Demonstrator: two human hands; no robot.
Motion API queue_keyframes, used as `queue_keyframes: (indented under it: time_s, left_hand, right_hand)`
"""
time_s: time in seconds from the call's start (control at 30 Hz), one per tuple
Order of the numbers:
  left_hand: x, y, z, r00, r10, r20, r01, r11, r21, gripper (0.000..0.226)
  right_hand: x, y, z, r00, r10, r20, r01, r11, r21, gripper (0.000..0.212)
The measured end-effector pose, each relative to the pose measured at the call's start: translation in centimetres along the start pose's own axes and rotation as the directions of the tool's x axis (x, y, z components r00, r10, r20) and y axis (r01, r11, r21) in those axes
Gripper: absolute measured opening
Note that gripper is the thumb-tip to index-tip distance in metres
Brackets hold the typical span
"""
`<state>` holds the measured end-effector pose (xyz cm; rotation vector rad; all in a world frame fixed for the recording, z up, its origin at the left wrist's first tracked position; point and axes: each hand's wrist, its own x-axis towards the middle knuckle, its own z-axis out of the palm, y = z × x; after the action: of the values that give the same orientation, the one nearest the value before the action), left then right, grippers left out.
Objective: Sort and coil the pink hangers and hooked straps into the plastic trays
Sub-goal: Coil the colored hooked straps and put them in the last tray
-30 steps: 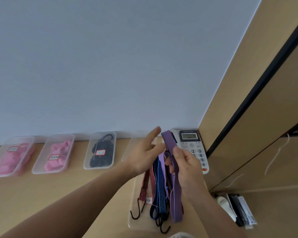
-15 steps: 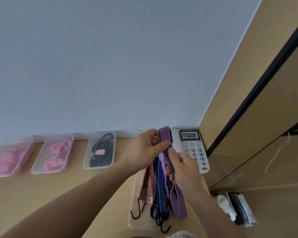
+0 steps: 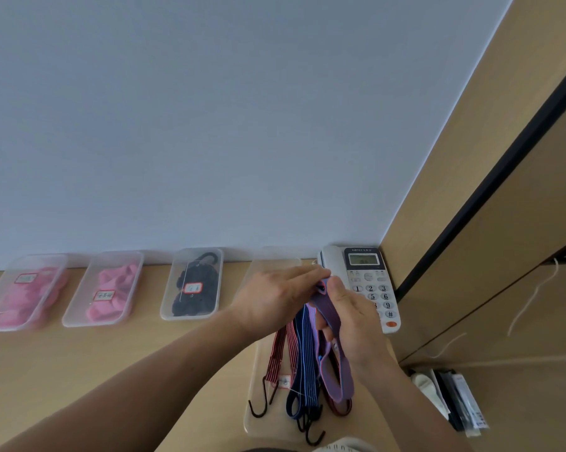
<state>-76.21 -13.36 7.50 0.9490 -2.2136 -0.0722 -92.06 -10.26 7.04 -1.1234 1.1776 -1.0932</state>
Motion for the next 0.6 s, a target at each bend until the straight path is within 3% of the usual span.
queue_keyframes:
  time_s: [0.1,0.17,0.2,0.27,0.33,0.37,0.5,0.6]
  left_hand:
    - [-0.2,-0.6,-0.1,0.997,-0.074,0.034,0.077,0.991,-0.111,0.039]
    - [-0.1,-0.3,-0.2,0.955,-0.284,0.083,0.295,0.909,-0.296,0.041]
    - [0.2,0.0,-0.2,0.900,-0.415,0.134,0.432,0.807,-0.402,0.040]
    - [1.0,0.6,-0.3,0.745,-0.619,0.249,0.610,0.481,-0.629,0.037]
    - [1.8,0.8,-0.5,0.611,-0.685,0.397,0.638,0.130,-0.759,0.033]
    - [2.1,0.8,-0.8,0.585,-0.660,0.471,0.662,0.053,-0.748,0.030]
    - [2.1,1.8,-1.3,0.643,-0.440,0.627,0.718,0.063,-0.693,0.028]
    - [2.1,1.8,-1.1,0.659,-0.475,0.583,0.710,0.135,-0.691,0.025]
  right_hand:
    - [0.3,-0.1,0.0,1.000,-0.008,0.017,0.006,0.997,0.078,0.045]
    - [0.4,0.0,-0.1,0.999,-0.024,0.025,0.021,0.995,0.100,0.042]
    - [0.4,0.0,-0.1,0.999,-0.041,0.024,0.038,0.996,0.087,0.041]
    - [0.2,0.1,-0.3,0.997,-0.076,0.021,0.075,0.995,0.064,0.037]
    - [0.1,0.2,-0.4,0.995,-0.102,0.023,0.101,0.994,0.029,0.037]
    - [0.1,0.3,-0.4,0.993,-0.118,0.023,0.118,0.993,-0.004,0.036]
    - [0.0,0.6,-0.2,0.987,-0.161,0.000,0.161,0.982,-0.104,0.033]
    - [0.0,0.5,-0.4,0.987,-0.158,-0.019,0.155,0.981,-0.121,0.029]
